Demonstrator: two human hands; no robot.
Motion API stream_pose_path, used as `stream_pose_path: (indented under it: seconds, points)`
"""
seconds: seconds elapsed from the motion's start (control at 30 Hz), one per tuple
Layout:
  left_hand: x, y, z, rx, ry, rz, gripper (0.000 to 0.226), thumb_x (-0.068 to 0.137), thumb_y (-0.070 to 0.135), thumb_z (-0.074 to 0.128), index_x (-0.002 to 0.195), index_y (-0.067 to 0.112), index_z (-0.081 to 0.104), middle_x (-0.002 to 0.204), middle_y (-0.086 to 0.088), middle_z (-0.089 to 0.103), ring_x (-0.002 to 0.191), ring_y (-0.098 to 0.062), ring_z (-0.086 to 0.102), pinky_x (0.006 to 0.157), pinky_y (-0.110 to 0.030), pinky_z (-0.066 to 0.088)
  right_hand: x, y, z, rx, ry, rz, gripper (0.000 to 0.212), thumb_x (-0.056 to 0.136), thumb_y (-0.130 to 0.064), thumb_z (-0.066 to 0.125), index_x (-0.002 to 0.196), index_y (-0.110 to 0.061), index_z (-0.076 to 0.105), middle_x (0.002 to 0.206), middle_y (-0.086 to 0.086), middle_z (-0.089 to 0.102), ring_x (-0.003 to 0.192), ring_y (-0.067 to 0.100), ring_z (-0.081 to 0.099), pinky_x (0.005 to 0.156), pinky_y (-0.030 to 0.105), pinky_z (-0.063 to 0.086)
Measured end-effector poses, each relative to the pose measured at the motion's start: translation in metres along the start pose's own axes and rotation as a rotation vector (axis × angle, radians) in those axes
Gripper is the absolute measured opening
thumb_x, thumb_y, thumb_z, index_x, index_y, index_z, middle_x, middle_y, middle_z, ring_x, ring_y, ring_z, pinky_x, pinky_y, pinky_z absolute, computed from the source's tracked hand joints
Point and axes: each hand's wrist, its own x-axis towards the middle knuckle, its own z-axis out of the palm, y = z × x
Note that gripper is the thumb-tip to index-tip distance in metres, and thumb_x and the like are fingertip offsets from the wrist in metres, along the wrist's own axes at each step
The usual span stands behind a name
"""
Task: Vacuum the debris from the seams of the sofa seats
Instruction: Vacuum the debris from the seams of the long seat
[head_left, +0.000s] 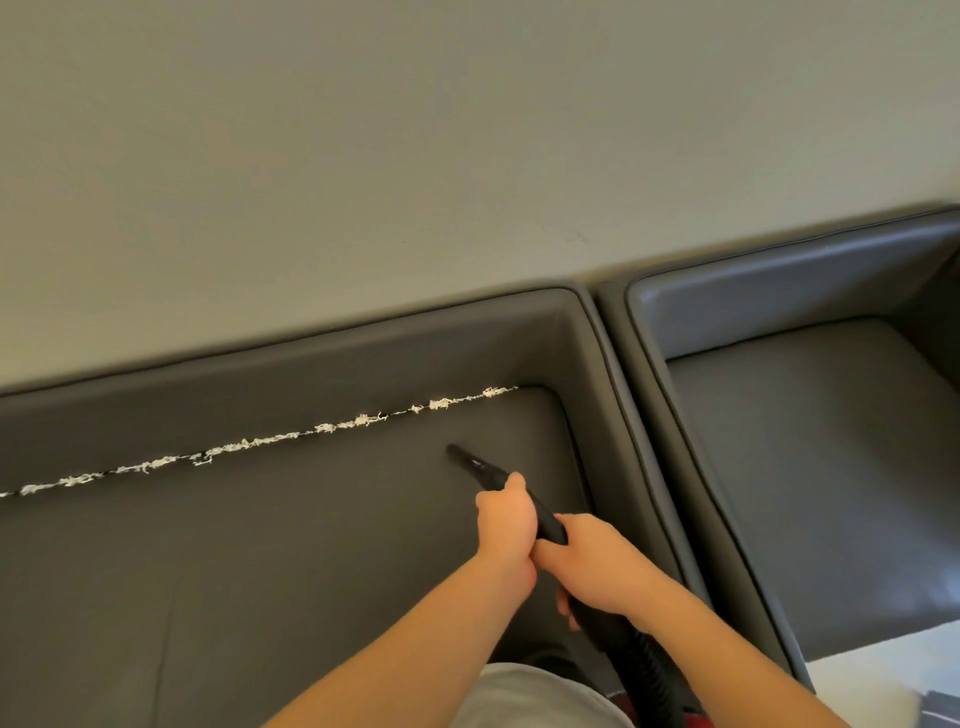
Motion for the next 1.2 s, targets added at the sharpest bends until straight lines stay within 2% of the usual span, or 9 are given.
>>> stream_pose_path:
  seconds: [0.2, 0.3, 0.37, 0.47, 0.6, 0.67, 0.8, 1.03, 1.2]
  points:
    - [-0.013, 0.011, 0.034, -0.011, -0.180, 0.046, 0.047, 0.096, 0.039, 0.055, 0.138, 0.018, 0.046, 0.119, -0.012, 0.064, 0.107, -0.029, 0.066, 0.092, -0.047, 0.057, 0.001, -0.002, -0.030, 0.113, 0.140, 0.052, 0.023, 0.098, -0.030, 0.057, 0.092, -0.008, 0.061, 0.062, 0.011, 0.069, 0.048, 0.023, 0.065, 0.054, 0.033, 0.057]
    - [-0.020, 0.024, 0.042, 0.015, -0.291, 0.102, 0.029, 0.103, 0.030, 0.049, 0.130, 0.021, 0.051, 0.119, -0.010, 0.065, 0.096, -0.025, 0.065, 0.063, -0.033, 0.055, 0.012, -0.006, -0.050, 0.215, 0.195, 0.057, 0.032, 0.098, -0.032, 0.058, 0.100, -0.001, 0.062, 0.065, 0.016, 0.070, 0.052, 0.029, 0.065, 0.058, 0.039, 0.060]
    - [-0.022, 0.028, 0.047, 0.024, -0.353, 0.143, 0.031, 0.105, 0.026, 0.044, 0.136, 0.028, 0.049, 0.116, -0.007, 0.068, 0.081, -0.021, 0.062, 0.055, -0.029, 0.049, 0.019, -0.011, -0.068, 0.320, 0.210, 0.066, 0.036, 0.096, -0.032, 0.061, 0.098, 0.004, 0.062, 0.066, 0.019, 0.067, 0.052, 0.032, 0.063, 0.055, 0.039, 0.057]
    - [-0.022, 0.034, 0.055, 0.042, -0.444, 0.223, 0.038, 0.107, 0.023, 0.040, 0.143, 0.034, 0.049, 0.099, -0.003, 0.068, 0.067, -0.015, 0.056, 0.068, -0.036, 0.056, 0.029, -0.024, -0.098, 0.438, 0.187, 0.061, 0.042, 0.094, -0.038, 0.065, 0.091, 0.004, 0.066, 0.067, 0.021, 0.062, 0.054, 0.030, 0.061, 0.056, 0.038, 0.056]
    - [-0.026, 0.054, 0.067, 0.103, -0.559, 0.316, 0.040, 0.103, 0.015, 0.046, 0.136, 0.035, 0.057, 0.114, 0.004, 0.072, 0.092, -0.015, 0.069, 0.085, -0.040, 0.061, 0.050, -0.048, -0.138, 0.407, 0.225, 0.043, 0.042, 0.093, -0.043, 0.068, 0.088, -0.001, 0.071, 0.070, 0.015, 0.069, 0.056, 0.028, 0.065, 0.059, 0.035, 0.056]
    - [-0.029, 0.067, 0.076, 0.098, -0.585, 0.321, 0.046, 0.102, 0.016, 0.051, 0.145, 0.035, 0.048, 0.122, -0.001, 0.071, 0.107, -0.018, 0.071, 0.087, -0.042, 0.062, 0.063, -0.061, -0.156, 0.339, 0.238, 0.047, 0.042, 0.092, -0.045, 0.068, 0.089, -0.003, 0.073, 0.075, 0.012, 0.073, 0.062, 0.027, 0.069, 0.062, 0.035, 0.057]
    - [-0.027, 0.083, 0.089, 0.044, -0.604, 0.293, 0.049, 0.103, 0.015, 0.053, 0.140, 0.044, 0.043, 0.125, -0.001, 0.071, 0.110, -0.021, 0.072, 0.087, -0.043, 0.062, 0.089, -0.080, -0.168, 0.203, 0.279, 0.060, 0.046, 0.090, -0.047, 0.067, 0.102, -0.002, 0.069, 0.089, 0.017, 0.075, 0.073, 0.031, 0.071, 0.064, 0.035, 0.057]
    - [-0.001, 0.086, 0.075, -0.044, -0.512, 0.281, 0.055, 0.098, 0.016, 0.049, 0.144, 0.045, 0.046, 0.124, -0.009, 0.072, 0.117, -0.032, 0.068, 0.100, -0.053, 0.055, 0.124, -0.100, -0.131, 0.104, 0.312, 0.014, 0.032, 0.093, -0.039, 0.062, 0.080, -0.009, 0.059, 0.080, 0.010, 0.066, 0.072, 0.025, 0.064, 0.063, 0.032, 0.049]
    - [-0.004, 0.081, 0.071, -0.051, -0.527, 0.261, 0.055, 0.100, 0.013, 0.048, 0.146, 0.044, 0.045, 0.122, -0.005, 0.073, 0.112, -0.030, 0.070, 0.100, -0.054, 0.054, 0.121, -0.091, -0.129, 0.124, 0.306, 0.019, 0.034, 0.093, -0.039, 0.062, 0.081, -0.007, 0.061, 0.077, 0.010, 0.064, 0.070, 0.025, 0.063, 0.065, 0.033, 0.049]
